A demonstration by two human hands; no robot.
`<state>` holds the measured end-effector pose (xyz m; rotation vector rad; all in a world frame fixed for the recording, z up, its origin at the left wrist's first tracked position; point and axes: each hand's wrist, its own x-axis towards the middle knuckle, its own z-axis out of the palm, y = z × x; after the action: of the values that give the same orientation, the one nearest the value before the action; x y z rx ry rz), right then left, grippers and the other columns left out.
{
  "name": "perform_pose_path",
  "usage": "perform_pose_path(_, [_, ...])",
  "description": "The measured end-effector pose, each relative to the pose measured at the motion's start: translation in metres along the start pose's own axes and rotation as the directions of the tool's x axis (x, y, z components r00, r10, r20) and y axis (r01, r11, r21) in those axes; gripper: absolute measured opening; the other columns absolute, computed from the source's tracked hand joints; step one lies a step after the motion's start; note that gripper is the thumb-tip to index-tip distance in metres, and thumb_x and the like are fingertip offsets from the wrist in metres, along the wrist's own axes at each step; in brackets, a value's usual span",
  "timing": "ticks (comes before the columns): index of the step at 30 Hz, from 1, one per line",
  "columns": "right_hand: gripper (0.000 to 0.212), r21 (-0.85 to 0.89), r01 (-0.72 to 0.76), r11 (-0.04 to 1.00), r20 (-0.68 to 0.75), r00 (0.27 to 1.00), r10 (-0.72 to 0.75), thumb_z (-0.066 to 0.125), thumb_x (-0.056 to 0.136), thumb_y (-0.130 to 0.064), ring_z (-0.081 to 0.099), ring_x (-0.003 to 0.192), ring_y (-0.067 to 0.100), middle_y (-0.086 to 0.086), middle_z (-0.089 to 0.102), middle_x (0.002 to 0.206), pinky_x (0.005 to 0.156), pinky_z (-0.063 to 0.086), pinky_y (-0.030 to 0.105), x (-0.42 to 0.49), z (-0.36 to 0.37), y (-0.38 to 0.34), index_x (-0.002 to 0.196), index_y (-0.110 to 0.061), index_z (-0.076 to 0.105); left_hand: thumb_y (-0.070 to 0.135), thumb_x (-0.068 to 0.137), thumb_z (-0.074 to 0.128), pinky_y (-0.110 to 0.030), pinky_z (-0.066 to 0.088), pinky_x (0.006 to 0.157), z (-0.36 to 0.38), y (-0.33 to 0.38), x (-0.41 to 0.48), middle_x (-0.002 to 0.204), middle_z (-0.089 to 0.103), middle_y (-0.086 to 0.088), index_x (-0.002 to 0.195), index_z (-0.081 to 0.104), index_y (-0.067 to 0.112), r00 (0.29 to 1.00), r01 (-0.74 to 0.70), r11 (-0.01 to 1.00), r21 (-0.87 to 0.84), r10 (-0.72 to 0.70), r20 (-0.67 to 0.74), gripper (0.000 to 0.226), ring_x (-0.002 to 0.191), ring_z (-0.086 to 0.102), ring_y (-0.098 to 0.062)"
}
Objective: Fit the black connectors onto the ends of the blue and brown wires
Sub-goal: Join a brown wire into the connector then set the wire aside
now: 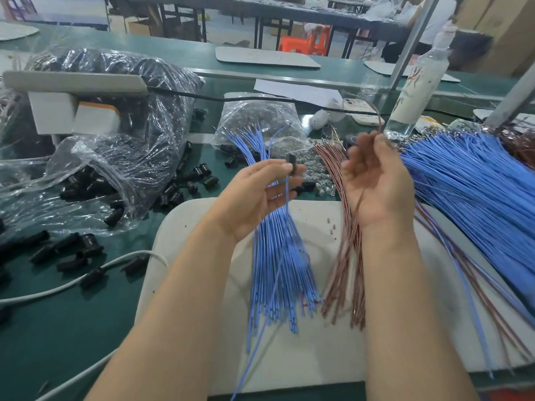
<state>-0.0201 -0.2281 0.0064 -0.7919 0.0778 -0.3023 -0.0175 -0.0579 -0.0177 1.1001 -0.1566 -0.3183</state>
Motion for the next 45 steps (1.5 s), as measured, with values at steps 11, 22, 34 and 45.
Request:
perform_pose_path(11, [0.007, -0.561, -0.080, 0.824, -0.122, 0.992, 0.013, 0.044, 0.099, -0.009, 0.059, 0.063, 0.014, 0.005, 0.069, 0.079, 0.058, 0.046, 0.025, 0.009, 0.002, 0.026, 0.096, -0.011, 0.049, 0.008, 0.084, 0.062, -0.025, 0.056, 0.071, 0.009, -0.008, -0.006, 0.105, 0.071, -0.012, 0.086, 0.059, 0.011, 0.938, 0.145, 0.985, 0.094, -0.167, 0.304, 0.006, 0.079, 0.070, -0.017])
perform_pose_path(22, [0.004, 0.164, 0.155, 0.974, -0.276, 0.955, -0.105, 0.050, 0.098, -0.013, 0.065, 0.060, 0.012, 0.006, 0.069, 0.069, 0.056, 0.055, 0.019, 0.006, -0.008, -0.001, 0.095, -0.011, 0.053, 0.005, 0.094, 0.051, -0.016, 0.054, 0.059, -0.006, 0.002, -0.005, 0.089, 0.073, -0.009, 0.088, 0.058, 0.007, 0.994, 0.080, 0.996, 0.042, -0.083, 0.072, 0.010, 0.061, 0.063, -0.009])
perform_pose_path(34, [0.023, -0.759, 0.054, 0.649, 0.090, 0.996, 0.023, 0.049, 0.098, -0.014, 0.066, 0.072, 0.021, 0.009, 0.068, 0.080, 0.071, 0.056, 0.031, 0.000, 0.012, 0.049, 0.078, -0.016, 0.062, 0.010, 0.092, 0.059, -0.018, 0.052, 0.063, -0.006, -0.007, 0.003, 0.086, 0.068, -0.003, 0.088, 0.060, 0.013, 0.989, 0.006, 0.982, 0.190, 0.022, -0.146, 0.005, 0.067, 0.064, -0.008])
perform_pose_path(45, [0.013, -0.537, -0.019, 0.843, 0.004, 1.000, 0.025, 0.054, 0.094, -0.004, 0.063, 0.059, 0.005, 0.003, 0.066, 0.072, 0.060, 0.053, 0.017, 0.002, 0.012, 0.048, 0.084, -0.011, 0.058, 0.010, 0.091, 0.061, -0.018, 0.054, 0.070, -0.007, -0.011, 0.006, 0.086, 0.073, -0.001, 0.090, 0.062, 0.012, 0.983, -0.021, 0.968, 0.252, 0.066, -0.173, 0.002, 0.073, 0.067, -0.006])
